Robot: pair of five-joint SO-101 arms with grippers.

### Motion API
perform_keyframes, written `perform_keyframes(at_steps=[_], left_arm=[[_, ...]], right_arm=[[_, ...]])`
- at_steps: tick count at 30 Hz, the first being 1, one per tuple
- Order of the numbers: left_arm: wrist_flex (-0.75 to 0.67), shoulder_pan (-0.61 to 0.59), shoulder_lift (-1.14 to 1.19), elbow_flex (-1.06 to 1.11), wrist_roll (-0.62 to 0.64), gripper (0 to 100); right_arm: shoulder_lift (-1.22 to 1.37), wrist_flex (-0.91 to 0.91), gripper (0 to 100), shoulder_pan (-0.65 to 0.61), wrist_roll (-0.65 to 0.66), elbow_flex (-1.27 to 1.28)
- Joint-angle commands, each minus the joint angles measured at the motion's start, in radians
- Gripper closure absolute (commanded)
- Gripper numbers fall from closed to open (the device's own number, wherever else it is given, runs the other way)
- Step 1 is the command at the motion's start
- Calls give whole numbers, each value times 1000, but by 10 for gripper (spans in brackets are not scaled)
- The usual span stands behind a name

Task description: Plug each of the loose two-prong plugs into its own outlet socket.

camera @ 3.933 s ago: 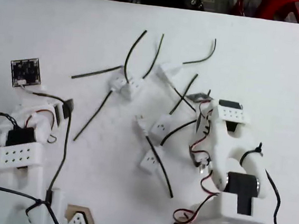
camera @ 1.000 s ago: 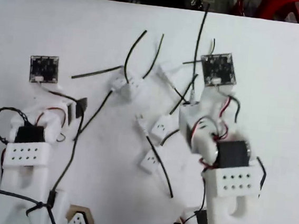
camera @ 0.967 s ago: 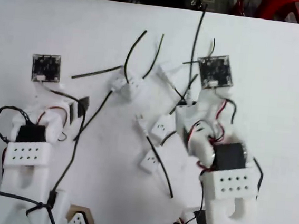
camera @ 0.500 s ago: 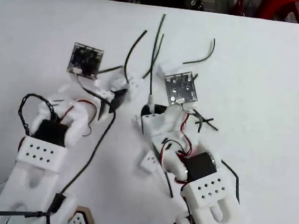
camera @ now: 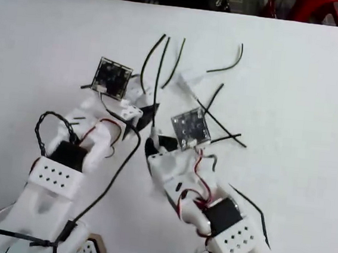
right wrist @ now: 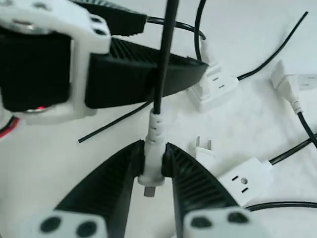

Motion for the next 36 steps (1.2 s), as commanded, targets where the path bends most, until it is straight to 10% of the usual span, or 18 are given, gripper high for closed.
perform_keyframes(at_steps=[1, 19, 28, 36], left_arm=[[26, 53, -59, -3, -11, 702], [157, 137, -297, 77, -17, 701], [396, 156, 113, -187, -9, 627], [287, 219, 484, -333, -8, 627]], right_arm=[[-58, -21, 981, -10, 5, 9], [-58, -27, 981, 145, -2, 18], [-58, -265, 981, 513, -135, 51], [-58, -314, 981, 642, -224, 51]])
